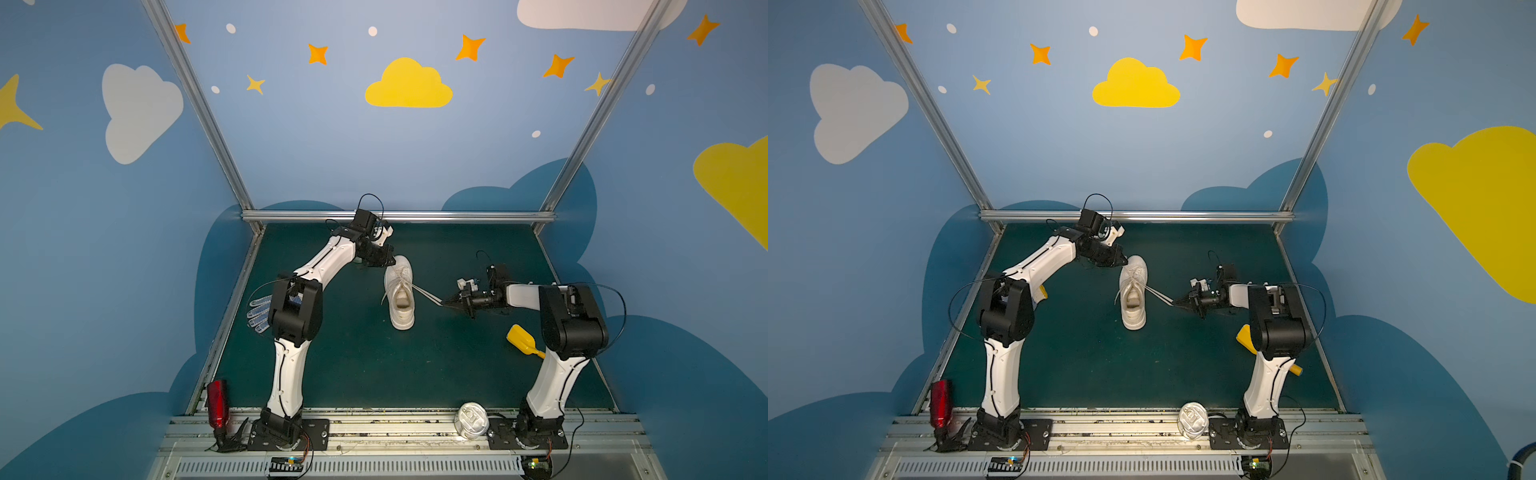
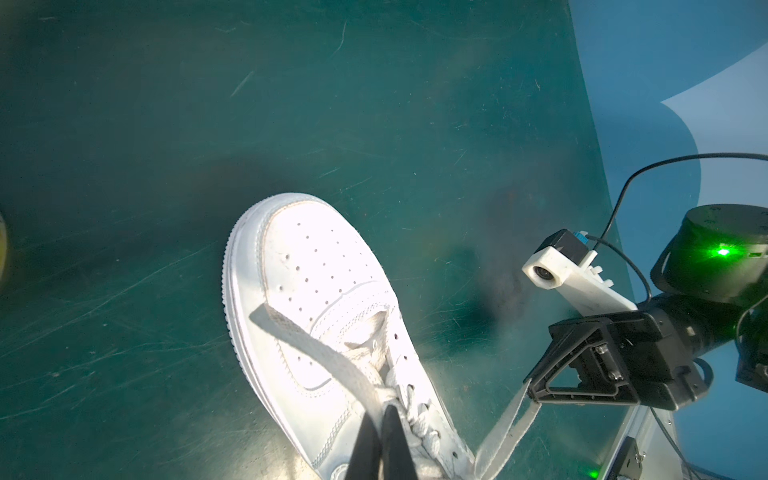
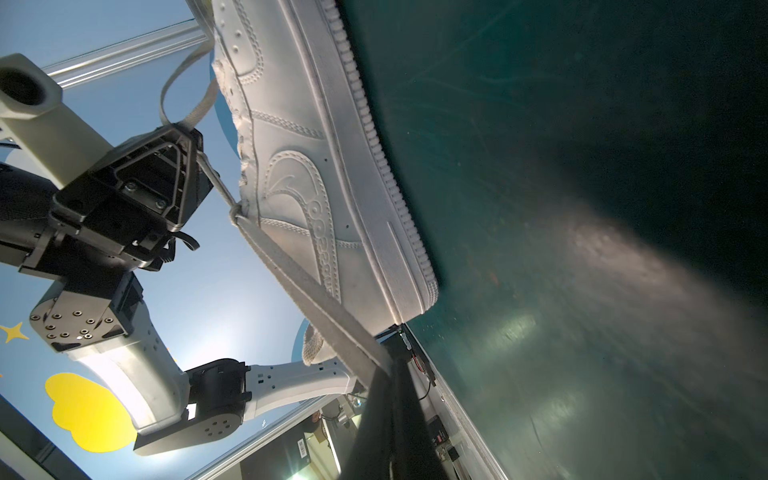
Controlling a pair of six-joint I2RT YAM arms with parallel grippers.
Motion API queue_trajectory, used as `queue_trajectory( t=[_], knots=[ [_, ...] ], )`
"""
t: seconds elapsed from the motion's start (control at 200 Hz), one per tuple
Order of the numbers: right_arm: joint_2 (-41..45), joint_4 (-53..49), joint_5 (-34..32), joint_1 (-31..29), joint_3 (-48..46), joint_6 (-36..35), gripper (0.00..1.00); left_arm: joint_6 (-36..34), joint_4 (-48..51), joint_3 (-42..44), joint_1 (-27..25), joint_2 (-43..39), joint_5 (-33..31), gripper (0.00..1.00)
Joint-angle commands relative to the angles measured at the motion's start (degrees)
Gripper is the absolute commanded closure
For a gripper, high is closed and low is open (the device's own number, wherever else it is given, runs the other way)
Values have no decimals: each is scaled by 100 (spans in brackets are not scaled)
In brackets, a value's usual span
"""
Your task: Tie the shoes
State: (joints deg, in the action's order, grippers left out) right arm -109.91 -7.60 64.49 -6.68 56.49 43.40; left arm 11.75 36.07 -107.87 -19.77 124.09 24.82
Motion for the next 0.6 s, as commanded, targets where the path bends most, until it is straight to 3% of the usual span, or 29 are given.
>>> queue_trajectory(
  t=[0.0,0.596],
  knots=[
    [145,-139,-96,85,-118,-112,100,-137,-106,-112,166,63,-197,97],
    [154,87,-88,196,-305,-20,100,-47,-354,372,255,-112,-175,97]
  ],
)
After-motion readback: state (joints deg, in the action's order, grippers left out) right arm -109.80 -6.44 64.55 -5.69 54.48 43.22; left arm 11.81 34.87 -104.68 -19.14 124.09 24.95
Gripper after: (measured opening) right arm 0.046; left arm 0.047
